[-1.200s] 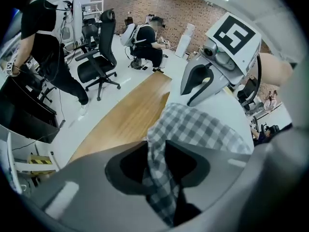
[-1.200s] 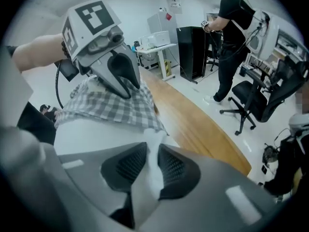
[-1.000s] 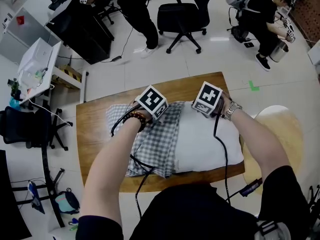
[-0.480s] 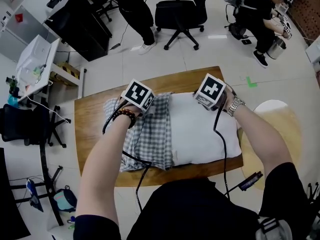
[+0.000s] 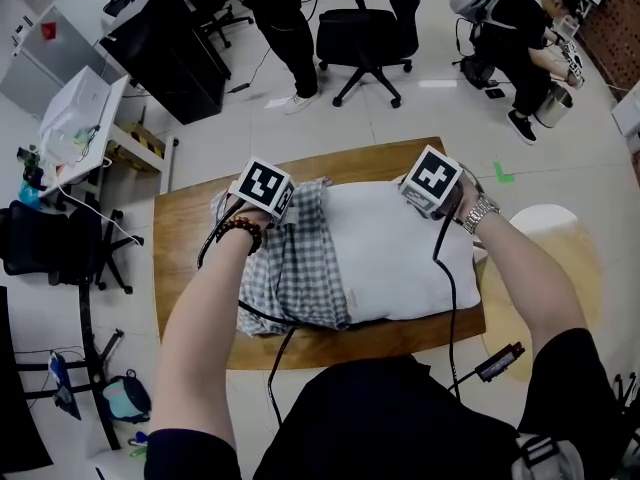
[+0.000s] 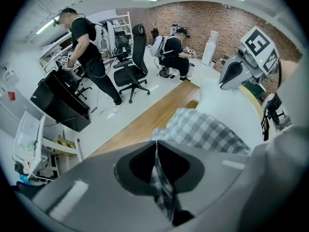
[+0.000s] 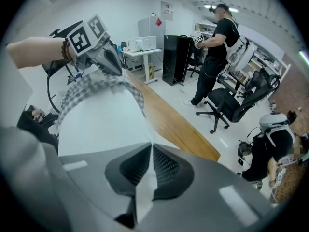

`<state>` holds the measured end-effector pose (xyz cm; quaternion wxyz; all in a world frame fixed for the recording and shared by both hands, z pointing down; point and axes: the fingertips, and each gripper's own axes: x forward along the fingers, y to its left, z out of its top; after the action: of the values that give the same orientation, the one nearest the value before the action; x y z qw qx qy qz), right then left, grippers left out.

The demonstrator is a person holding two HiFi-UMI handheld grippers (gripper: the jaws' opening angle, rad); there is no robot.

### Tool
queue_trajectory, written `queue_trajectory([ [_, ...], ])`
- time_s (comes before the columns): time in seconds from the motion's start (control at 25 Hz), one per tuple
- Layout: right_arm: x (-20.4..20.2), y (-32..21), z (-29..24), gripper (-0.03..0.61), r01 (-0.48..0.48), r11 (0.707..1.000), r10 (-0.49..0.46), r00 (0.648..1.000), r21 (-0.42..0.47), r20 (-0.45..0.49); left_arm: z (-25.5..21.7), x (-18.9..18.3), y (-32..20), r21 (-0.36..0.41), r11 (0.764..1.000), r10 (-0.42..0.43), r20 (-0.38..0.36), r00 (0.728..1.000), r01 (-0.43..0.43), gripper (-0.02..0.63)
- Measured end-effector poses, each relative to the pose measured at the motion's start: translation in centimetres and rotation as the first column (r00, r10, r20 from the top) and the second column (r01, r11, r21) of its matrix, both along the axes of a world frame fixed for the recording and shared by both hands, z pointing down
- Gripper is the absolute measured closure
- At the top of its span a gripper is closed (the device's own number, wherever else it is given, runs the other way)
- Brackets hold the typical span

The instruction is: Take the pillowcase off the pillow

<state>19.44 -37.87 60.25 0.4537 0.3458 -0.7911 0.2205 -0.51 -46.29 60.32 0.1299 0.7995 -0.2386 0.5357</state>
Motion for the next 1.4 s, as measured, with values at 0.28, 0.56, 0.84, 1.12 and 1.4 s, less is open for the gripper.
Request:
queue_trajectory([
  [0.28,1.5,0.9,-0.1,0.572,-0.041,0.999,0.041,0.999,-0.004,-0.004,-0.5,-2.2,0.0,0.015,0.998,-0.057,-0.005,0.998,0.057,0.598],
  [0.56,2.9,1.4,0.5,0.572,-0.073,0.997,0.073,0.997,-0.01,-0.009,-1.0,-4.1,0.4,0.025,0.994,-0.106,-0.017,0.994,0.107,0.597],
  [0.84,3.1,1.3,0.9,0.572,-0.093,0.996,0.093,0.996,-0.004,-0.014,-1.3,-5.6,0.6,0.036,0.99,-0.133,-0.034,0.991,0.134,0.597],
  [1.12,2.1,1.9,0.7,0.571,-0.075,0.997,0.075,0.997,0.013,-0.008,-1.5,-5.4,1.8,0.032,0.992,-0.118,-0.062,0.991,0.12,0.595],
  [1.4,0.9,2.1,0.3,0.525,-0.046,0.992,0.049,0.999,0.119,-0.019,-2.2,-5.2,2.8,0.066,0.99,-0.115,-0.118,0.986,0.123,0.572],
])
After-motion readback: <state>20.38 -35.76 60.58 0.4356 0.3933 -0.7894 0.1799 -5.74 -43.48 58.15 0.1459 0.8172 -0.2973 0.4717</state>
